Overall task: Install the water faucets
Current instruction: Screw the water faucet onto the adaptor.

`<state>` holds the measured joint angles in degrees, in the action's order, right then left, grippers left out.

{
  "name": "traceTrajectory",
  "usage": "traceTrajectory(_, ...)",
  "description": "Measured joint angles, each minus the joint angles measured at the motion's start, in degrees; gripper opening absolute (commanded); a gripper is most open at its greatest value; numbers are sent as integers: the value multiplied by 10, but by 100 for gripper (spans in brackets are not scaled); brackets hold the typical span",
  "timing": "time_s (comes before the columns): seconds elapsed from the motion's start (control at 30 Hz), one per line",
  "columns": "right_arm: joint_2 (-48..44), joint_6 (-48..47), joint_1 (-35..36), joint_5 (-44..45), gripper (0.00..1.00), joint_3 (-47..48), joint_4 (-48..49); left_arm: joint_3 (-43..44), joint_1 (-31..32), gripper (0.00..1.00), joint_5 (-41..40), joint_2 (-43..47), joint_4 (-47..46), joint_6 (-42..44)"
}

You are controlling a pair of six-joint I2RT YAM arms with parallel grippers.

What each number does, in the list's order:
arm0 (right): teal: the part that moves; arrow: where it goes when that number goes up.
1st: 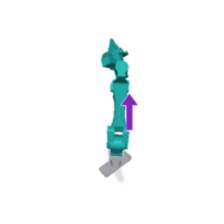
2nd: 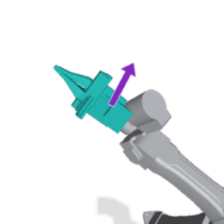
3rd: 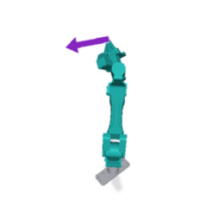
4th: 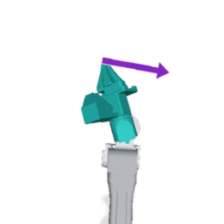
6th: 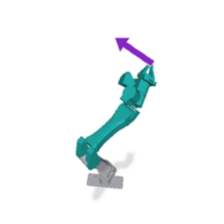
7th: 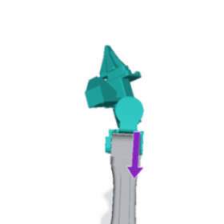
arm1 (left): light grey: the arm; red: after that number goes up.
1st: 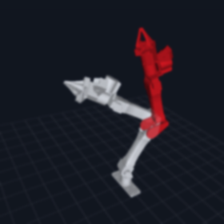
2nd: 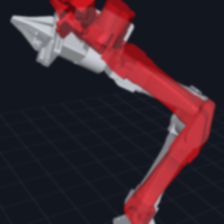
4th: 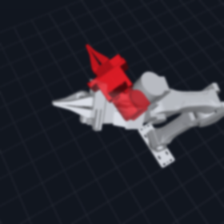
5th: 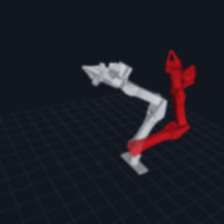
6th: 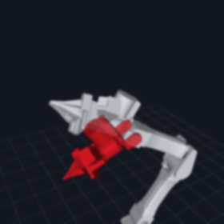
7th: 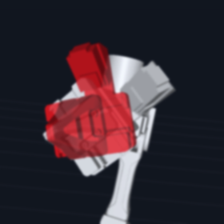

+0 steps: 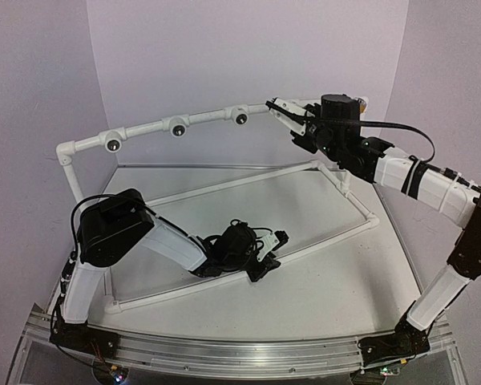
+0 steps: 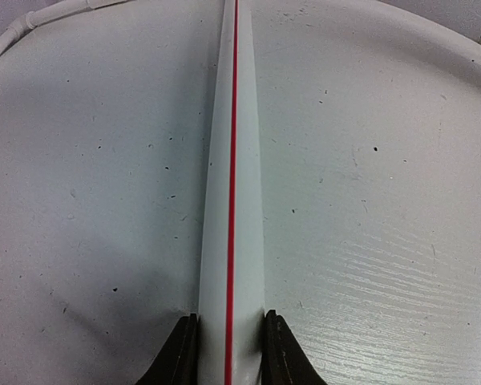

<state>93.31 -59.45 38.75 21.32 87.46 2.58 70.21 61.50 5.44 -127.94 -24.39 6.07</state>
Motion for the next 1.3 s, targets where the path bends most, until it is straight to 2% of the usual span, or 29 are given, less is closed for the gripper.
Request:
traceTrajectory(0.3, 14, 30, 0, 5, 0, 7, 16, 3, -4, 0, 7, 0, 4, -2)
traceTrajectory(0.6, 35, 100, 0, 18, 0, 55, -28, 3, -9, 0, 15, 0, 6, -1)
traceTrajectory(1.3, 57, 327, -7, 24, 0, 126, -115, 4, -10, 0, 16, 0, 8, -1)
